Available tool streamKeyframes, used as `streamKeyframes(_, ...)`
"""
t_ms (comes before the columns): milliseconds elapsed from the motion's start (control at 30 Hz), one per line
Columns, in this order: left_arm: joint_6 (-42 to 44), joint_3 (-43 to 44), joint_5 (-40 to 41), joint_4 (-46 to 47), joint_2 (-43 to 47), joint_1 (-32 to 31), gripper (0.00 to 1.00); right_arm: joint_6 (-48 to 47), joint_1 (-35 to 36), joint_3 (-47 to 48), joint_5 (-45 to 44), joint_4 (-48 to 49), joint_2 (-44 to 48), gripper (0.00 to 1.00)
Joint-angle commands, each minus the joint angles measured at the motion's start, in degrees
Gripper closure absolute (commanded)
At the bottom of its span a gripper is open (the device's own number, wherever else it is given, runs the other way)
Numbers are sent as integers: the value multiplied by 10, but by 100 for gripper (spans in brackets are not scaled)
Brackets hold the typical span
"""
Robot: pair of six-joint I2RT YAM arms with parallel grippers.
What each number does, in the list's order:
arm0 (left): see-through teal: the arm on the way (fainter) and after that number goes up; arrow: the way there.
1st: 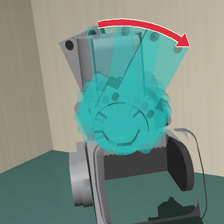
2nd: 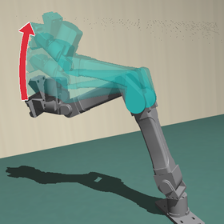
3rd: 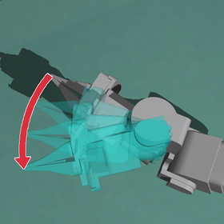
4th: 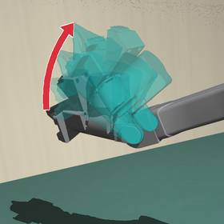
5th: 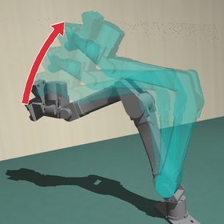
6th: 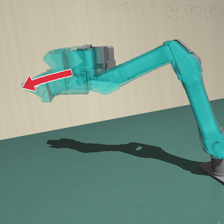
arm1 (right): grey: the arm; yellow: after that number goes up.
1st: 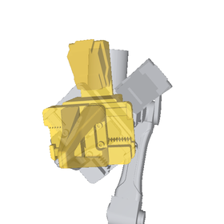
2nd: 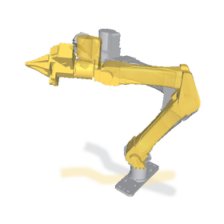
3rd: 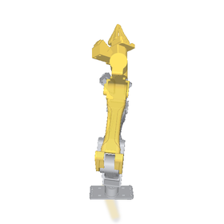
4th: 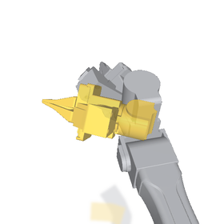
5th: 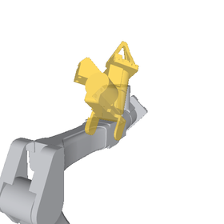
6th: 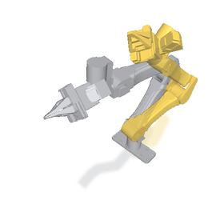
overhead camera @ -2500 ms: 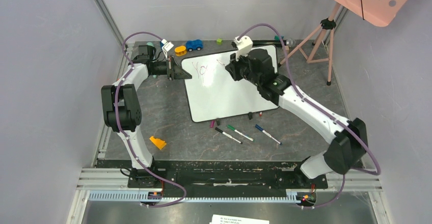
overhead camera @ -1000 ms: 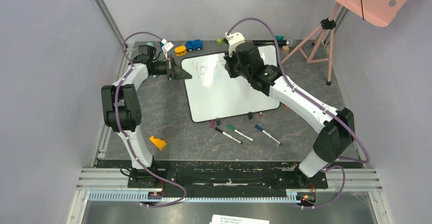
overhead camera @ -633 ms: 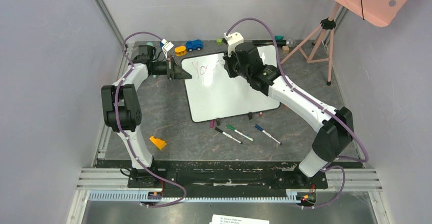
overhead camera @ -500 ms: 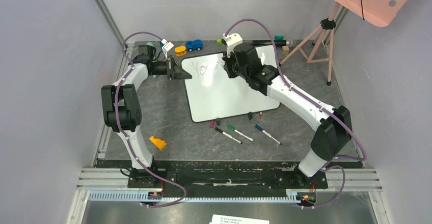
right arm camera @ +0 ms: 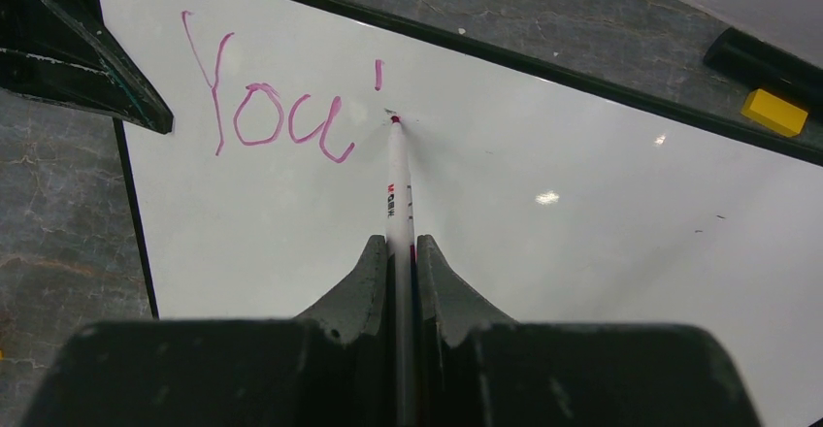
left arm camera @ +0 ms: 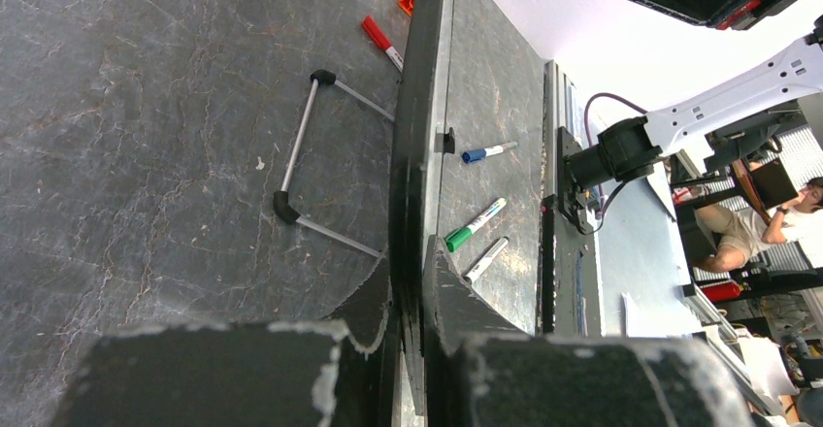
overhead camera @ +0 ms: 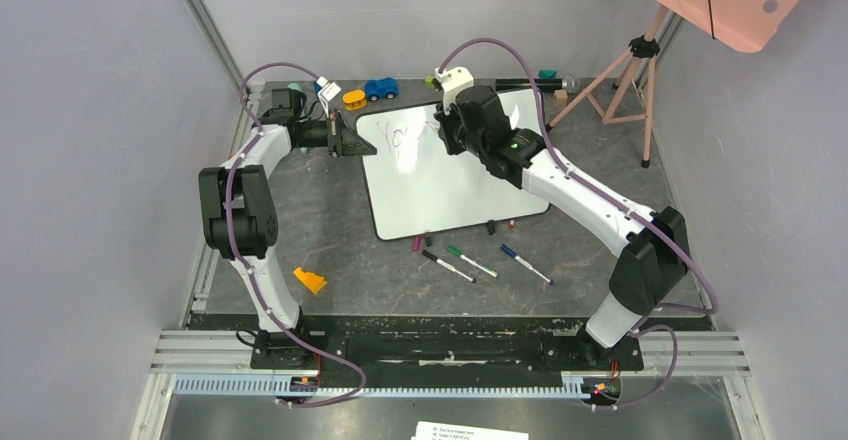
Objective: Write a sentence on the whiteboard
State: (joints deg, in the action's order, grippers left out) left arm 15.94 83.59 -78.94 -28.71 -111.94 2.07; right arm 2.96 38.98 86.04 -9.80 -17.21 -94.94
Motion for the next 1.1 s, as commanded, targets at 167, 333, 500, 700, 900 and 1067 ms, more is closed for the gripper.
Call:
streamKeyframes(167,108,-21,155,-14,-24,-36,98,-11,-3,15,-31,7,-5,100)
streamKeyframes(333,108,-21,155,-14,-25,-36,98,-12,-3,5,-28,5,0,100)
streamKeyframes(500,108,-21,156,-15,-24,-36,98,-14,-3,7,-45,8,1,100)
streamKeyframes(700,108,-21,155,-14,-24,-36,98,-17,-3,23,-50,3,-8,100)
streamKeyframes(900,108,-21,156,-14,-24,-36,98,-20,-3,32,-47,-1,-14,100)
streamKeyframes(1067,108,-21,156,-14,-24,-37,98,-22,-3,36,-43,-6,-18,100)
